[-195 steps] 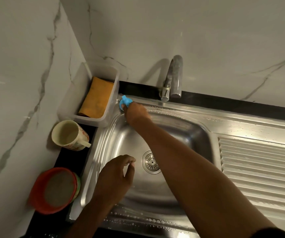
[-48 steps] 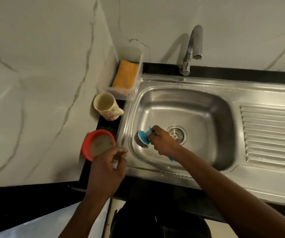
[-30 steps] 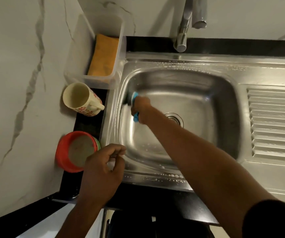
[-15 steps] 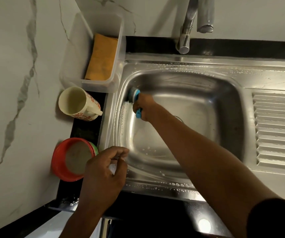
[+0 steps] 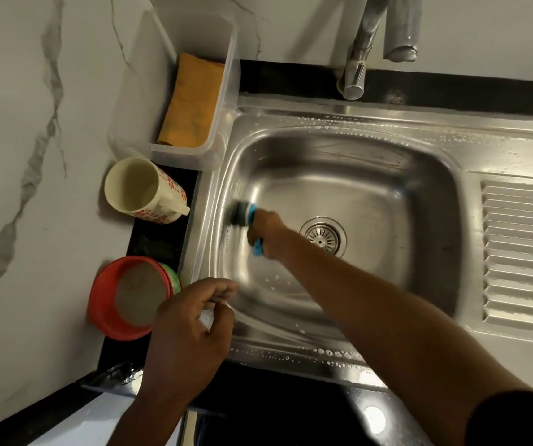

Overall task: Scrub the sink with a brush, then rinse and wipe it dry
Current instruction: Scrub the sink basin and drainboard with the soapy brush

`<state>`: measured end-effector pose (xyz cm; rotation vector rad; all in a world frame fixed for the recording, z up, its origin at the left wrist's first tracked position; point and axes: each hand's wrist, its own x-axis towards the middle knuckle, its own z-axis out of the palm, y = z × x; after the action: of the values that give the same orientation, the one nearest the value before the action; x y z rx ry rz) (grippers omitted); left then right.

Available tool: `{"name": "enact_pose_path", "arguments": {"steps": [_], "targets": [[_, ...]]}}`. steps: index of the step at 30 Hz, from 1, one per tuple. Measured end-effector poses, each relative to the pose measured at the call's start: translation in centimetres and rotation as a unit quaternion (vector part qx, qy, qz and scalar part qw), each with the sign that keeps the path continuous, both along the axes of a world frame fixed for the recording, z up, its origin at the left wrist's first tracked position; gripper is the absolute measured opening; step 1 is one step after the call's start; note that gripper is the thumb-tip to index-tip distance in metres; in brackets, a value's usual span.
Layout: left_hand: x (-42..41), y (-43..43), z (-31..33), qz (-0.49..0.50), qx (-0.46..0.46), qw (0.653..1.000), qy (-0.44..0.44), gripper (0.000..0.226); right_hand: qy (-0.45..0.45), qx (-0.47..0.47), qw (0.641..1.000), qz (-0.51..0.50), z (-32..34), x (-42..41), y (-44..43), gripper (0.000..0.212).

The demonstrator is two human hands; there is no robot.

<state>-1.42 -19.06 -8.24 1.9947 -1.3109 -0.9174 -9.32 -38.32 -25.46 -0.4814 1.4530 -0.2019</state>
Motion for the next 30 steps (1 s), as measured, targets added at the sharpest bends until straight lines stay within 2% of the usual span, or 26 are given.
{"name": "enact_pose_path", "arguments": {"steps": [2,5,7,9,12,15,19,22,26,30], "targets": [[0.1,0.3,-0.1,0.01,0.008,1.0,0.003,0.035,-0.03,-0.007,0.998,-0.062,0.2,0.0,-3.6,0.013],[0.2,1.0,0.1,0.021,0.017,1.0,0.005,0.037,-0.037,-0.003,0.995,-0.093,0.8,-0.5,-5.4,0.031],[0.2,1.5,0.2,0.028,0.019,0.999,0.007,0.038,-0.032,0.01,0.996,-0.084,0.6,-0.4,-4.3,0.032],[0.1,1.8,0.4,0.026,0.017,0.999,0.012,0.04,-0.024,0.038,0.998,-0.034,-0.1,-0.3,-2.1,0.026],[0.0,2.2,0.8,0.014,0.013,1.0,0.011,0.04,-0.03,0.104,0.994,0.033,-1.0,-1.3,2.4,0.027],[0.0,2.3,0.8,0.006,0.016,1.0,0.002,0.041,-0.052,0.127,0.985,0.109,-0.9,-2.3,6.5,0.021],[-0.1,2.4,0.9,0.003,0.012,1.0,0.003,0.041,-0.071,0.169,0.969,0.168,1.3,-3.6,7.3,0.021],[-0.2,2.7,0.9,0.002,0.008,1.0,-0.001,0.04,-0.103,0.14,0.95,0.258,4.7,-5.2,6.8,0.022],[-0.1,2.8,0.8,0.016,0.011,1.0,0.004,0.039,-0.091,0.04,0.906,0.41,6.2,-6.2,5.9,0.032],[0.2,3.0,0.6,0.018,0.012,1.0,0.002,0.039,-0.065,0.064,0.9,0.427,3.8,-5.2,5.7,0.023]]}}
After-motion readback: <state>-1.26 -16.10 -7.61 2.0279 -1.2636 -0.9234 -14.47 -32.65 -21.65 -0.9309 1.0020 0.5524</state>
